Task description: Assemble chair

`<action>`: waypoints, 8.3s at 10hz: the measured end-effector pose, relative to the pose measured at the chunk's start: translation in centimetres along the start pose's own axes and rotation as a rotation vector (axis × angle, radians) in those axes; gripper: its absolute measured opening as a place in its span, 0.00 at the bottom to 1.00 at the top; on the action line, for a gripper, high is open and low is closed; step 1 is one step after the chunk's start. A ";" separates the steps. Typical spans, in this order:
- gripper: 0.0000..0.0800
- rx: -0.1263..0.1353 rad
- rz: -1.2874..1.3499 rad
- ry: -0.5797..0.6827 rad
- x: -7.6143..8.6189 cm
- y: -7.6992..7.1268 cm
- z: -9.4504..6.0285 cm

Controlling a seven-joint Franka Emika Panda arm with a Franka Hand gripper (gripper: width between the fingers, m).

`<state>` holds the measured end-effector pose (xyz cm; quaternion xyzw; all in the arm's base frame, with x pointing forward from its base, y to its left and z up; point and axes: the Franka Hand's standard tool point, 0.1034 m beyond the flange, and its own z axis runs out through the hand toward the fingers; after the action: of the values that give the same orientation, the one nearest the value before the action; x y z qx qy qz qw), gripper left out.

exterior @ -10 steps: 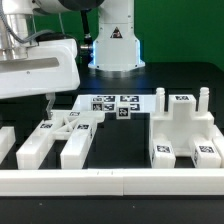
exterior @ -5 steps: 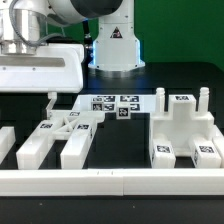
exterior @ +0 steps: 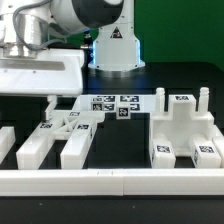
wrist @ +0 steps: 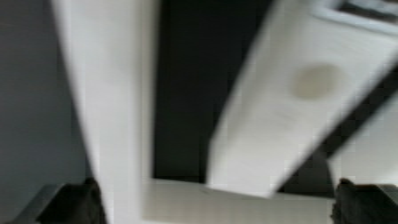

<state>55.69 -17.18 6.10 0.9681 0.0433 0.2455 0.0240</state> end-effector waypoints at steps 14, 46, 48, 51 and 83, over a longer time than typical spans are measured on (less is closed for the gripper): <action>0.81 0.014 0.106 -0.008 -2.4 -1.3 2.7; 0.35 0.394 -0.028 -1.058 0.7 -3.2 -6.1; 0.35 0.455 -0.063 -1.167 0.5 -4.7 -6.0; 0.35 0.368 -0.156 -1.389 0.8 -2.9 -4.8; 0.35 0.011 -0.185 -1.274 -1.7 0.2 -3.9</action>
Offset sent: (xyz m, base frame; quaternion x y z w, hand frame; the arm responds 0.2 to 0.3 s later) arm 0.0000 0.0000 0.0000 0.0000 0.0000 0.0000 1.0000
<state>52.39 -17.48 8.74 0.9165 0.1052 -0.3810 0.0613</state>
